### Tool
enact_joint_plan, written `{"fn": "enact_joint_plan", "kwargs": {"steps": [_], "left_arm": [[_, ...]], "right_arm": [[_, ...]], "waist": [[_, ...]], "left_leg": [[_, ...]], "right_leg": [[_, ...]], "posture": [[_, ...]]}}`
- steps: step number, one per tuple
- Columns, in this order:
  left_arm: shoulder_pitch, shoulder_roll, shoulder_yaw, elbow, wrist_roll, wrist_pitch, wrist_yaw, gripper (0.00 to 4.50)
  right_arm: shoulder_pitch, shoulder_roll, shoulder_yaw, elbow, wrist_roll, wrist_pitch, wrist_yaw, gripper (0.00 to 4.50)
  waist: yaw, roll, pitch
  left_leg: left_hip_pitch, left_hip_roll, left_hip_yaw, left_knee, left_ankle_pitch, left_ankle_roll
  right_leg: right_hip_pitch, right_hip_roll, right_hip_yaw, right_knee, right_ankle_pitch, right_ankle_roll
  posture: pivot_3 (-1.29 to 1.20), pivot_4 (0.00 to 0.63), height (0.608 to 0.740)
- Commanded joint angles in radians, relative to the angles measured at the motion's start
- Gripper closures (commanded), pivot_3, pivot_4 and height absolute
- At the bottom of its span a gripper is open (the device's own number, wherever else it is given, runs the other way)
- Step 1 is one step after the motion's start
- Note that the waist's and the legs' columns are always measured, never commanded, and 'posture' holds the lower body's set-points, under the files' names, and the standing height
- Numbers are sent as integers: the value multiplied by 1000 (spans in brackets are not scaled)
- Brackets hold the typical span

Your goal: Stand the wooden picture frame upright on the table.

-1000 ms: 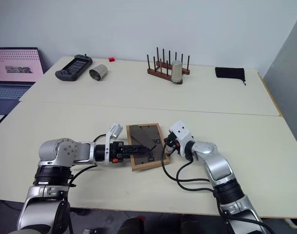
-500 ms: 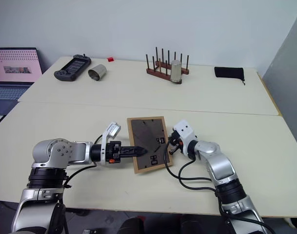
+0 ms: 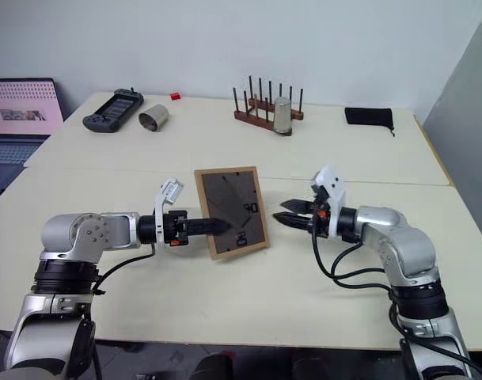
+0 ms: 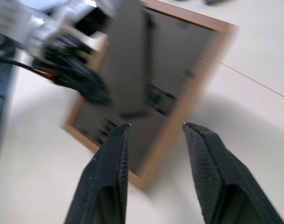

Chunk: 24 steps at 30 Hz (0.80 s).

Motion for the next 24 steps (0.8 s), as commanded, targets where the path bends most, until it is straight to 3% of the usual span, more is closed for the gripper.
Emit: {"fn": "enact_joint_plan", "kwargs": {"steps": [1, 8, 17, 24], "left_arm": [[-34, 31, -6, -23, -1, -47, -55, 3196], [-42, 51, -43, -34, 18, -85, -102, 3196], [-49, 48, -49, -37, 27, -89, -109, 3196], [-40, 63, -54, -42, 23, -49, -113, 3196]], "right_arm": [[-84, 54, 22, -7, 34, 20, -32, 1607], [-170, 169, 102, 156, -57, -112, -71, 68], [-208, 238, 163, 222, -82, -183, -43, 7], [-149, 168, 118, 34, 106, 9, 42, 7]], "waist": [[-2, 0, 0], [3, 0, 0], [5, 1, 0], [6, 1, 0]], "left_leg": [[0, 0, 0, 0, 0, 0], [0, 0, 0, 0, 0, 0], [0, 0, 0, 0, 0, 0], [-1, 0, 0, 0, 0, 0]], "right_leg": [[0, 0, 0, 0, 0, 0], [0, 0, 0, 0, 0, 0], [-1, -1, -1, 0, 0, 0], [-1, -1, -1, 0, 0, 0]], "posture": [[0, 150, 740], [0, 150, 740], [0, 150, 740], [0, 150, 740]]}}
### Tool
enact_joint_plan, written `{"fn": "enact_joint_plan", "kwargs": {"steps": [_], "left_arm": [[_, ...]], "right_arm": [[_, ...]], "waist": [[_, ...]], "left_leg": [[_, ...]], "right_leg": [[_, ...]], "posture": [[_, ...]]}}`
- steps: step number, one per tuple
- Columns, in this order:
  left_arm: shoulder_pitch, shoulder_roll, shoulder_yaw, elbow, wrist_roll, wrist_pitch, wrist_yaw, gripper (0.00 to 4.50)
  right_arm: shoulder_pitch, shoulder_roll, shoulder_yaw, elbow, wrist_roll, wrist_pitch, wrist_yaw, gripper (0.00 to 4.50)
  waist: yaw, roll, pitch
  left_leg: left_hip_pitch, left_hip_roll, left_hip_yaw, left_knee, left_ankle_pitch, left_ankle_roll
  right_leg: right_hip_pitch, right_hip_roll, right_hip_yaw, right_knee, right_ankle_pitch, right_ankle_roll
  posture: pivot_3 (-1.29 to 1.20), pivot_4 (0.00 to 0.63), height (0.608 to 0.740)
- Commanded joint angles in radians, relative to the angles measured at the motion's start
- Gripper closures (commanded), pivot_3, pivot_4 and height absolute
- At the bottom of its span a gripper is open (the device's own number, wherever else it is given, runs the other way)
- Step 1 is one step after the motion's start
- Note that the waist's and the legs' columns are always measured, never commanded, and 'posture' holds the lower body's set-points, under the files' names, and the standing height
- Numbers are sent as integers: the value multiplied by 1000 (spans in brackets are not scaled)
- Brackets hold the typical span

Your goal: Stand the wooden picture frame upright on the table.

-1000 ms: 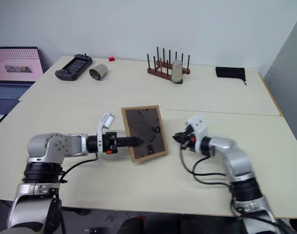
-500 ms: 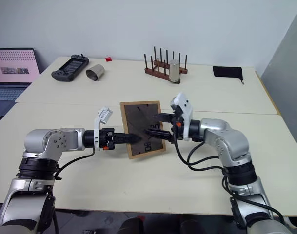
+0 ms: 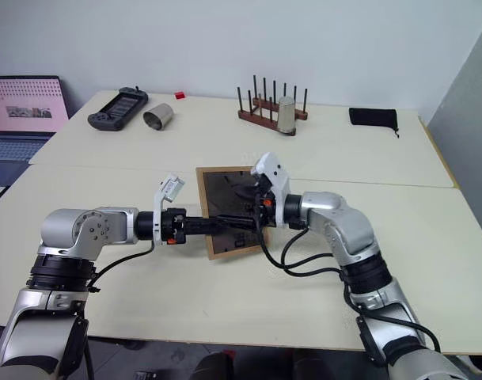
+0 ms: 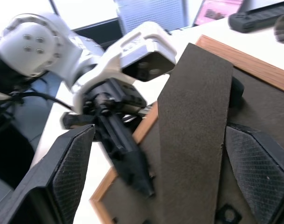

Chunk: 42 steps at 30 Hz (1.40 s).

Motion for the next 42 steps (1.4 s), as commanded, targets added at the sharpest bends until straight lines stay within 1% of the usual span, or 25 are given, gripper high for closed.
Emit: {"fn": "enact_joint_plan", "kwargs": {"steps": [1, 4, 8, 12, 14, 15, 16, 17, 18, 19, 21, 22, 24, 27, 29, 32, 35, 37, 42], "left_arm": [[-18, 20, 9, -46, -25, 11, -26, 3196], [-11, 16, 15, -53, -33, 19, -28, 3196], [-15, -6, 47, -59, -69, 63, -16, 3196], [-23, -26, 86, -59, -133, 180, 11, 3196], [-17, -31, 106, -68, -168, 253, 23, 3196], [-15, -36, 120, -71, -187, 287, 32, 3196], [-22, -52, 153, -60, -214, 349, 47, 3196], [-28, -63, 178, -52, -232, 391, 59, 3196], [-29, -64, 184, -41, -269, 421, 69, 3196], [-28, -64, 186, -32, -305, 435, 83, 3196], [-24, -61, 173, -8, -387, 438, 129, 3196], [-25, -62, 167, 4, -429, 438, 155, 3196], [-27, -57, 158, 16, -499, 438, 200, 3196], [-24, -52, 148, 15, -591, 438, 272, 3196], [-15, -43, 138, 5, -643, 438, 310, 3196], [7, -28, 132, -19, -707, 438, 360, 3196], [21, -23, 136, -20, -763, 438, 410, 3196], [32, -22, 141, -19, -801, 438, 443, 3196], [55, -26, 157, -28, -863, 438, 517, 3196]], "right_arm": [[31, -44, -37, -145, 143, 122, 62, 7], [53, -87, -61, -159, 155, 141, 60, 7], [94, -169, -74, -148, 113, 92, 75, 7], [148, -262, -113, -101, 22, -78, 81, 7], [185, -323, -121, -53, -65, -277, 121, 7], [202, -351, -113, -12, -139, -444, 135, 7], [211, -377, -103, 65, -243, -699, 122, 7], [214, -389, -96, 123, -311, -877, 110, 7], [202, -403, -79, 213, -419, -1114, 46, 7], [187, -406, -67, 290, -499, -1300, -6, 7], [143, -402, -30, 424, -661, -1604, -114, 7], [121, -385, -21, 475, -711, -1704, -157, 7], [82, -362, -5, 555, -812, -1842, -245, 7], [27, -311, 10, 629, -963, -1961, -383, 7], [-10, -271, 15, 653, -1051, -2004, -479, 7], [-68, -240, 11, 666, -1156, -2027, -615, 7], [-94, -240, 25, 680, -1201, -2054, -687, 7], [-97, -244, 16, 676, -1236, -2059, -754, 376], [-108, -272, 32, 716, -1270, -2066, -847, 376]], "waist": [[0, 0, 0], [0, 0, 0], [0, 0, 0], [0, 0, 0], [0, 0, 0], [0, 0, 0], [0, 0, 0], [0, -1, 0], [-1, -1, 0], [-1, -1, 0], [-9, -1, 0], [-14, -1, 0], [-23, -1, 0], [-27, -1, 0], [-27, -1, 0], [-26, -1, 0], [-25, -1, 0], [-25, -1, 0], [-23, -1, 0]], "left_leg": [[0, 0, 0, 0, 0, 0], [0, 0, 0, 0, 0, 0], [0, 0, 0, 0, 0, 0], [0, 0, 0, 0, 0, 0], [0, 0, 0, 0, 0, 0], [0, 0, 0, 0, 0, 0], [0, 0, 0, 0, 0, 0], [0, -1, 0, 0, 0, 0], [0, -1, 0, 0, 0, 0], [0, -1, 1, 0, 0, 0], [0, 0, 1, 0, 0, 0], [1, 0, 1, 0, 0, 0], [1, 0, 0, 0, 0, 0], [2, 0, 0, 1, 1, -1], [2, 0, 0, 1, 4, -7], [2, -1, -1, 1, 6, -9], [2, -2, -1, 1, 6, -9], [2, -2, -1, 1, 6, -9], [2, -3, -2, 1, 6, -9]], "right_leg": [[0, 0, 0, 0, 0, 0], [0, 0, 0, 0, 0, 0], [0, 0, 0, 0, 0, 0], [0, 0, 0, -1, 0, 0], [0, 0, 0, -1, 0, 0], [0, 0, 0, -1, 0, 0], [0, 0, 0, -1, 0, 0], [0, 0, 0, -2, 0, 0], [0, 0, 0, -2, 0, 0], [0, 0, 0, -2, -1, 0], [1, 0, 1, -2, -1, 0], [0, 0, 1, -1, 0, 0], [0, 0, 1, 0, 0, 0], [1, 0, 1, 2, 0, 0], [1, -1, 1, 2, 0, 0], [1, -2, 0, 3, 0, 0], [1, -3, 0, 3, 0, 0], [1, -3, 0, 3, 0, 0], [2, -4, -1, 3, 0, 0]], "posture": [[0, 150, 740], [0, 150, 740], [0, 150, 740], [0, 150, 740], [0, 150, 740], [0, 150, 740], [0, 150, 740], [0, 150, 740], [0, 150, 740], [0, 150, 740], [0, 150, 740], [0, 150, 740], [0, 150, 740], [0, 150, 740], [0, 150, 740], [0, 150, 740], [0, 150, 740], [0, 150, 740], [0, 150, 740]]}}
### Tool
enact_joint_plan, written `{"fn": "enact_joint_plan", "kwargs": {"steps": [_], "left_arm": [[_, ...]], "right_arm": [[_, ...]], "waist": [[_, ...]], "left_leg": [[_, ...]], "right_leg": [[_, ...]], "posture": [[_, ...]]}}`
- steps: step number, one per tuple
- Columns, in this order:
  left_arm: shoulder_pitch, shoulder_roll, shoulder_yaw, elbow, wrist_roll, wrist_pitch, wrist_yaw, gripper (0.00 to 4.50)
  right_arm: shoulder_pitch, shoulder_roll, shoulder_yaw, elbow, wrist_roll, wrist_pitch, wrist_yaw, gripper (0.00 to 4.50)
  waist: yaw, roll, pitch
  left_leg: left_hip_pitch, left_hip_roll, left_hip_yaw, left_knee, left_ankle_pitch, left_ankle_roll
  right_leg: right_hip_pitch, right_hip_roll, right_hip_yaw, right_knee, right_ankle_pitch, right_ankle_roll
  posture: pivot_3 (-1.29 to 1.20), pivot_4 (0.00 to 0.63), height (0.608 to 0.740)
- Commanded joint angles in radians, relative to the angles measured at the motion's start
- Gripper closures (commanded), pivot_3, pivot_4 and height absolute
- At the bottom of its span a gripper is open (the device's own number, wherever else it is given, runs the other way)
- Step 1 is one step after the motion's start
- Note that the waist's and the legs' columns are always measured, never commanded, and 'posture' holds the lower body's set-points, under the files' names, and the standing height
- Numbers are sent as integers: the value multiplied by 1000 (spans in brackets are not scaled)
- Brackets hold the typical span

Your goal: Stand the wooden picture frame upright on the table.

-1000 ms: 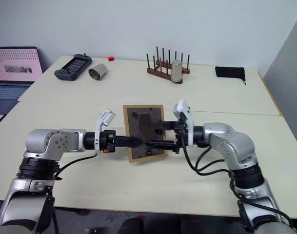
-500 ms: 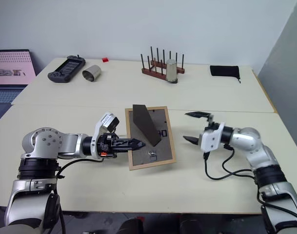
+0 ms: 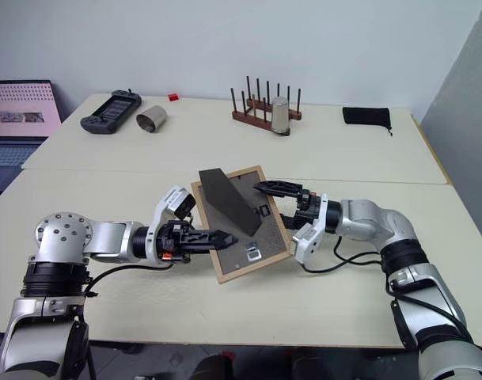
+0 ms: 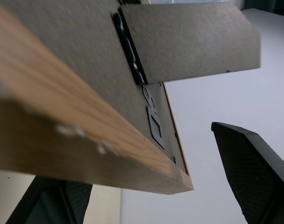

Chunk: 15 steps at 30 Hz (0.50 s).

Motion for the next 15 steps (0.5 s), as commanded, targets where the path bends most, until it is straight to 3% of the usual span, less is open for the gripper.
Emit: {"fn": "enact_joint_plan", "kwargs": {"steps": [1, 8, 15], "left_arm": [[6, 0, 31, -34, -83, 4, 42, 3196], [29, 16, 12, -46, -152, 4, 80, 3196], [38, 36, -6, -51, -182, 4, 90, 3196]], "right_arm": [[-23, -35, 8, 21, -18, -20, -76, 376], [-47, -46, 44, -11, -77, -52, -161, 376], [-72, -65, 76, 2, -92, -92, -190, 1850]], "waist": [[0, 0, 0], [-5, 0, 0], [-3, 0, 0]], "left_leg": [[0, 0, 0, 0, 0, 0], [0, 0, 0, 0, 0, 1], [1, 0, 0, 0, 1, 1]], "right_leg": [[0, 0, 0, 0, 0, 0], [0, 0, 0, 0, 0, 0], [0, 0, 0, 1, 0, 0]], "posture": [[0, 150, 740], [0, 150, 740], [0, 150, 740]]}}
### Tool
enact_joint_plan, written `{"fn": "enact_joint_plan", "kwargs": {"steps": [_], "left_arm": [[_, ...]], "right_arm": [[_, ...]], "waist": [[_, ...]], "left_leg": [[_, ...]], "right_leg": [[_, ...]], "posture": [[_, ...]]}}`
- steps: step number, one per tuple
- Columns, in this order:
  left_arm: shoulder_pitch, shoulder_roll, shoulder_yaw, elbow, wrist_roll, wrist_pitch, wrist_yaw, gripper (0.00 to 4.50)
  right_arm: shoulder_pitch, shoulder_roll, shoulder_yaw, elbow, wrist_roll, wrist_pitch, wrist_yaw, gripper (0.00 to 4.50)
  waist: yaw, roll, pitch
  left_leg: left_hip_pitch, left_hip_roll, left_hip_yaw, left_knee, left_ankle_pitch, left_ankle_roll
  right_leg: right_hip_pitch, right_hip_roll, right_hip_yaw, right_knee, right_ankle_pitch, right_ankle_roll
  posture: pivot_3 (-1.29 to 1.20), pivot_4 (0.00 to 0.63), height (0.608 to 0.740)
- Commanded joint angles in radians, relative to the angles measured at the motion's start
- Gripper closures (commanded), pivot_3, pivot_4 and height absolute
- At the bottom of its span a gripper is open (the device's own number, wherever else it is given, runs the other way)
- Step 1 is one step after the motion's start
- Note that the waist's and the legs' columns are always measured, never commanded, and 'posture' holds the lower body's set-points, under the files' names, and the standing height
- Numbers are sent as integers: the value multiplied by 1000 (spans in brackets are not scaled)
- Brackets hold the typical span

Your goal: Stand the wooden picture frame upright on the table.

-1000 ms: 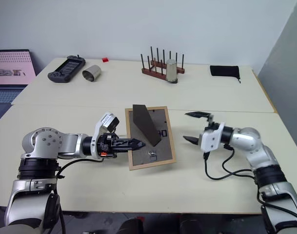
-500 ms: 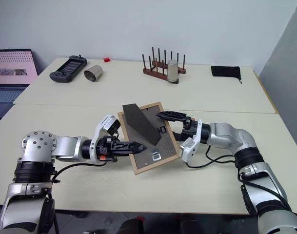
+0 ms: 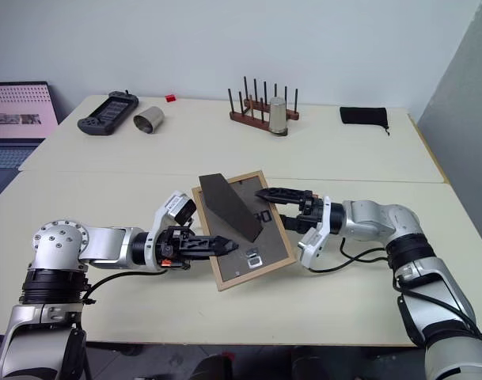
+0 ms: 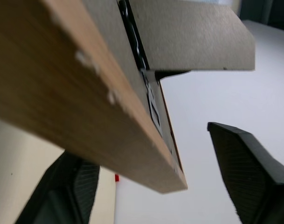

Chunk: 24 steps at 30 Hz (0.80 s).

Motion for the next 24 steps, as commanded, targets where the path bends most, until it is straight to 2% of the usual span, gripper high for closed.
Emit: {"fn": "enact_joint_plan", "kwargs": {"steps": [1, 4, 5, 13, 14, 15, 17, 21, 24], "left_arm": [[2, 26, -3, -33, -44, 4, -9, 3196], [6, 28, -9, -39, -51, 3, -6, 3196], [8, 29, -10, -40, -52, 3, -6, 3196], [15, 41, -4, -54, -18, -14, -17, 3196], [16, 44, 0, -55, -10, -18, -22, 2504], [14, 48, 7, -57, 1, -26, -26, 2388], [5, 58, 29, -44, 16, -47, -29, 1885], [2, 112, 106, -19, 43, -92, -22, 1022], [23, 151, 145, -100, 108, -148, -36, 328]], "right_arm": [[-31, -21, 3, -26, 10, -28, -36, 2051], [-32, -21, 10, -32, 16, -29, -40, 2655], [-32, -20, 11, -34, 18, -28, -40, 2729], [-25, -44, 13, -40, 72, -38, -23, 2828], [-24, -48, 14, -41, 80, -38, -20, 2829], [-21, -55, 15, -38, 98, -36, -12, 2857], [-11, -74, 16, -37, 135, -32, 5, 3127], [36, -115, 39, -49, 265, 9, 84, 3133], [68, -118, 95, -41, 461, 101, 219, 3134]], "waist": [[0, 0, 0], [0, 0, 0], [0, 0, 0], [0, 0, 0], [0, 0, 0], [0, 0, 0], [0, 0, 0], [0, 0, 0], [-1, 0, 0]], "left_leg": [[0, 0, 0, 0, 0, 0], [0, 0, 0, 0, 0, 0], [0, 0, 0, 0, 0, 0], [0, 0, 0, 0, 0, 0], [0, 0, 0, 0, 0, 0], [0, 0, -1, 0, 0, 0], [0, 0, 0, 0, 0, 0], [0, 0, 0, 0, 0, 0], [0, 0, 0, 0, 0, 1]], "right_leg": [[0, 0, 0, 0, 0, 0], [0, 0, 0, 0, 0, 0], [0, 0, 0, 0, 0, 0], [0, 0, 0, 0, 0, 0], [0, 0, 0, 0, 0, 0], [0, 0, 0, 0, 0, 0], [0, 0, 0, 0, 0, 0], [0, 0, 0, 0, 0, 0], [0, 0, 0, 0, 0, 0]], "posture": [[0, 150, 740], [0, 150, 740], [0, 150, 740], [0, 150, 740], [0, 150, 740], [0, 150, 740], [0, 150, 740], [0, 150, 740], [0, 150, 740]]}}
